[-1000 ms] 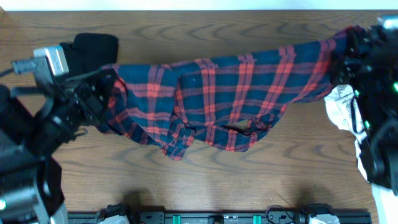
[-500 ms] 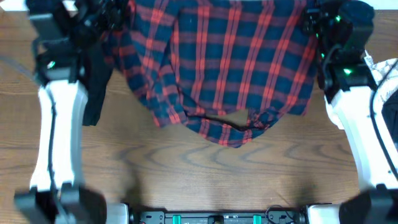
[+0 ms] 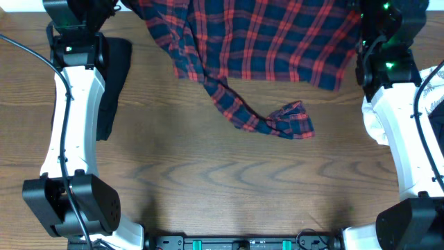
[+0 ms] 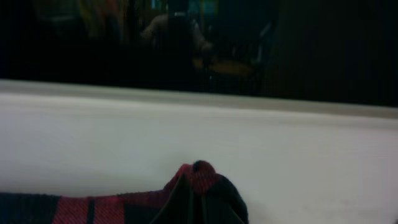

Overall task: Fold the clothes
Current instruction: 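Lower the stretched shirt onto the table center with both grippers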

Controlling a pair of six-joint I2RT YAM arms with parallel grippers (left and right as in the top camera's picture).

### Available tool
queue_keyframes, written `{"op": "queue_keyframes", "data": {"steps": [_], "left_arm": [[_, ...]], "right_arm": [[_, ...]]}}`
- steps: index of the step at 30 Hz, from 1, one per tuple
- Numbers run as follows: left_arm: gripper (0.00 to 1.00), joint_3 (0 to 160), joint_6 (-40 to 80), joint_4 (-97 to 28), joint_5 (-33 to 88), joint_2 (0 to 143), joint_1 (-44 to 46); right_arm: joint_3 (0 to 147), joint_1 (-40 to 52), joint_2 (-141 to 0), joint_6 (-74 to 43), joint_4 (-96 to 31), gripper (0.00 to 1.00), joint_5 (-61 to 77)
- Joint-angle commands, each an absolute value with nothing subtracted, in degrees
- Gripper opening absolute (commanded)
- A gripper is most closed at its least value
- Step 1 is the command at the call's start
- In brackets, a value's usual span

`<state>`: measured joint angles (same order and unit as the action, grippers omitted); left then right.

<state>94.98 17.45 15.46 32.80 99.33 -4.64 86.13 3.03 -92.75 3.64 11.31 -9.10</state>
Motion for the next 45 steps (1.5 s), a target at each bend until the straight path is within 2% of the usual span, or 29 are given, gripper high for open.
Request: {"op": "queue_keyframes", "data": {"steps": [1, 6, 16, 21, 26, 35, 45], "left_arm": [[0.06, 97.5, 14.6, 16.4, 25.1, 98.1, -6.2], [0.06, 97.5, 14.0, 12.4, 24.8, 98.1, -6.1], [0.06, 97.5, 8.3, -10.6, 24.8, 98.1, -6.0], [0.06, 97.5, 7.5, -16.8, 25.1, 98.0, -6.1], [0.06, 97.5, 7.6, -22.4, 29.5, 97.8, -6.1], [0.06, 97.5, 7.5, -46.1, 29.5, 96.3, -6.2], [0.06, 97.5, 5.2, -62.4, 29.3, 96.2, -6.2]], "right_arm": [[88.8, -0.6, -92.7, 4.4, 12.6, 0.01, -14.8], [89.4, -0.8, -93.7, 4.4, 11.2, 0.01, -14.4], [89.3, -0.1, -99.2, 4.4, -0.9, 0.01, -10.9], [89.3, -0.1, -99.4, 4.4, -5.7, 0.01, -10.5], [89.3, 0.1, -98.5, 4.3, -13.5, 0.01, -9.6], [89.3, 0.1, -94.6, 2.7, -31.0, 0.01, -5.5], [89.3, 0.0, -88.0, 2.6, -47.0, 0.01, -2.3]]}}
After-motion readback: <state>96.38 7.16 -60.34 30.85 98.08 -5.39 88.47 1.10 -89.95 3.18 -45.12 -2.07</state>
